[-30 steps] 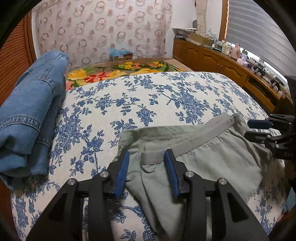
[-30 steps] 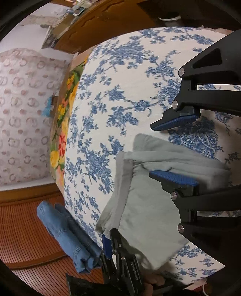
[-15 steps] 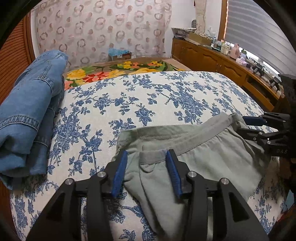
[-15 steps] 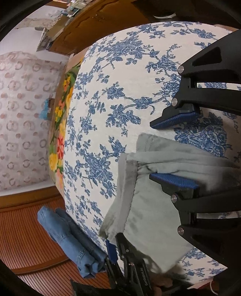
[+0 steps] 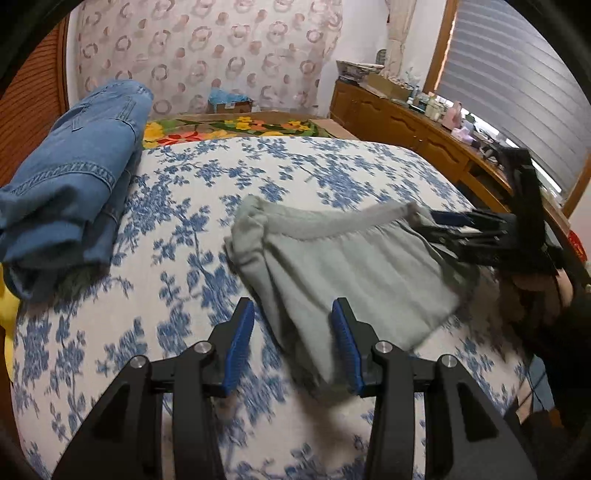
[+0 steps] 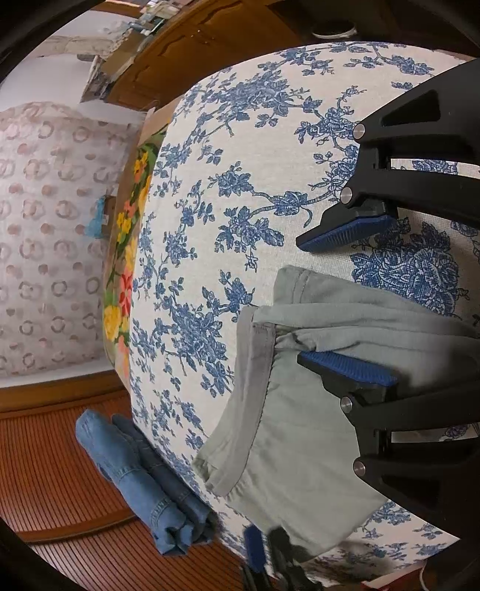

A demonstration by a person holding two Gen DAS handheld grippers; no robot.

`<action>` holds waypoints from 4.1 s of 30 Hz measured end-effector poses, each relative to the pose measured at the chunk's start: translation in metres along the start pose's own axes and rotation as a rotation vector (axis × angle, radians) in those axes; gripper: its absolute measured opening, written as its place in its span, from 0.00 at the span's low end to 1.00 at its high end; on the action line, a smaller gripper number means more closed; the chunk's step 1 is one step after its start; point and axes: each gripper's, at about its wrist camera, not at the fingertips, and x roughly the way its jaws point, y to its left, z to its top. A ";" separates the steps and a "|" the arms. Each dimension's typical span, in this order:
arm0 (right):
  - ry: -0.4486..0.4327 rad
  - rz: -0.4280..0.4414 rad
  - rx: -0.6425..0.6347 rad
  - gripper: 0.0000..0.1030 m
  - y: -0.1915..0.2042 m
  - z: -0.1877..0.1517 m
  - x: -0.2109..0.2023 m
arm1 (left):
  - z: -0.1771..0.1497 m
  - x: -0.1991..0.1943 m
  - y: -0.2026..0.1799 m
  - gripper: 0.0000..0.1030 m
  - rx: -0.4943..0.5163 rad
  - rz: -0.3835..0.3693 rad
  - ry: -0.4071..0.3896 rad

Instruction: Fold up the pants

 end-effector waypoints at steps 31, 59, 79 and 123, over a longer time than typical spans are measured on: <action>0.011 0.077 0.029 0.56 -0.002 0.004 -0.010 | 0.038 0.048 0.020 0.43 -0.047 0.080 0.067; 0.006 0.115 -0.015 0.15 0.009 0.008 0.002 | 0.046 0.058 0.016 0.19 -0.047 0.028 0.025; -0.111 0.128 -0.020 0.11 0.020 0.013 -0.044 | 0.053 0.006 -0.007 0.10 -0.001 0.002 -0.108; -0.373 0.252 -0.274 0.11 0.116 0.220 -0.050 | 0.130 -0.105 0.090 0.10 -0.067 0.284 -0.386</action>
